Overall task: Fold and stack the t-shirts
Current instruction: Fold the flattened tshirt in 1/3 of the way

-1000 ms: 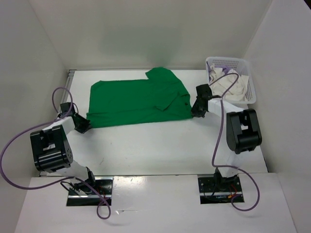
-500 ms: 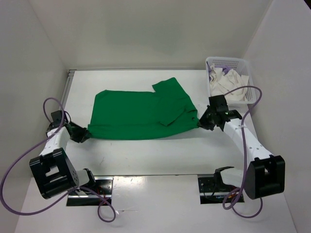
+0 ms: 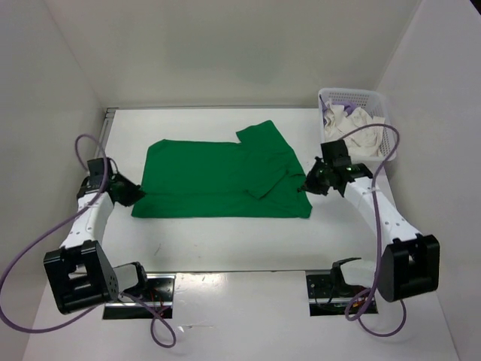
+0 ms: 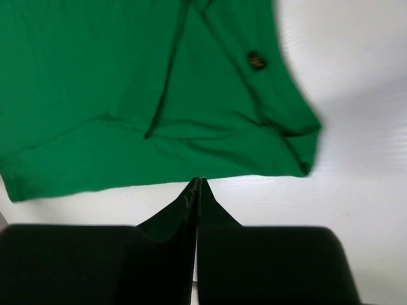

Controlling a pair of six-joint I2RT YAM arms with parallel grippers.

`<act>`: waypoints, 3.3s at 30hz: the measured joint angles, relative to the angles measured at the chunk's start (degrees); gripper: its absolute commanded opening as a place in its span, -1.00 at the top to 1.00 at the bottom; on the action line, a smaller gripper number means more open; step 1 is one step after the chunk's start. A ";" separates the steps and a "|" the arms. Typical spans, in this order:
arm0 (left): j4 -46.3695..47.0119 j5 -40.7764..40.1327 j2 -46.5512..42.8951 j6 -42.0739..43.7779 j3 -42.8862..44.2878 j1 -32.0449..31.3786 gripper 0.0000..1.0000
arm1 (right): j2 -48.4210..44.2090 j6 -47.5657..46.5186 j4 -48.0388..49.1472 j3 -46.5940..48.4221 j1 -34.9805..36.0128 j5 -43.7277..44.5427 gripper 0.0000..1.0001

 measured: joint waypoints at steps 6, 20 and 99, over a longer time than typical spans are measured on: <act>7.26 -2.43 0.31 -0.31 0.00 -15.21 0.76 | 11.87 2.27 10.19 0.02 14.21 -2.51 1.00; 15.41 -2.58 8.87 -0.57 -5.46 -21.49 0.65 | 27.08 3.96 20.26 0.98 20.61 -2.03 0.95; 13.92 -5.49 0.94 -0.33 -6.67 -19.58 0.53 | 39.15 -2.29 20.85 23.58 18.16 -3.23 0.95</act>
